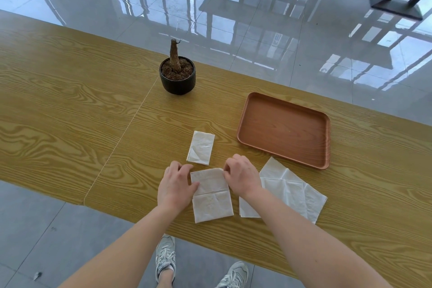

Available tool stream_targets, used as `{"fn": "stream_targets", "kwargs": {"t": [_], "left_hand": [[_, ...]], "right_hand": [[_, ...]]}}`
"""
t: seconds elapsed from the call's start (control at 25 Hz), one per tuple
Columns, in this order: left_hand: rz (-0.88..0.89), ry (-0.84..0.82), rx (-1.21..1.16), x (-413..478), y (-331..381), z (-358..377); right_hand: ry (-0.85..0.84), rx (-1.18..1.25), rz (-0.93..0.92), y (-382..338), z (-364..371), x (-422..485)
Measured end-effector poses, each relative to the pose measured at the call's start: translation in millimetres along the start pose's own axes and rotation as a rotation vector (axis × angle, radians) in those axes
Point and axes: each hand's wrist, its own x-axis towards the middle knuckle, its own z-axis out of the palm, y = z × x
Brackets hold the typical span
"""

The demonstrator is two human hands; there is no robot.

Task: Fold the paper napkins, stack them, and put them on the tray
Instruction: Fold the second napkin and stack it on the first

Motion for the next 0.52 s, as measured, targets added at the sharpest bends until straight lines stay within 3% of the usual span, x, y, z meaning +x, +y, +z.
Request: {"fn": "stream_targets", "kwargs": {"t": [0.2, 0.32, 0.52], "left_hand": [[-0.027, -0.053, -0.099, 4.9, 9.2, -4.4], [-0.046, -0.03, -0.283, 6.2, 14.6, -8.8], [0.205, 0.095, -0.222, -22.4, 12.1, -8.1]], "right_hand": [[0.061, 0.32, 0.093, -0.8, -12.1, -10.8], [0.062, 0.439, 0.1, 0.4, -16.4, -19.6], [0.053, 0.466, 0.088, 5.6, -18.1, -36.4]]}}
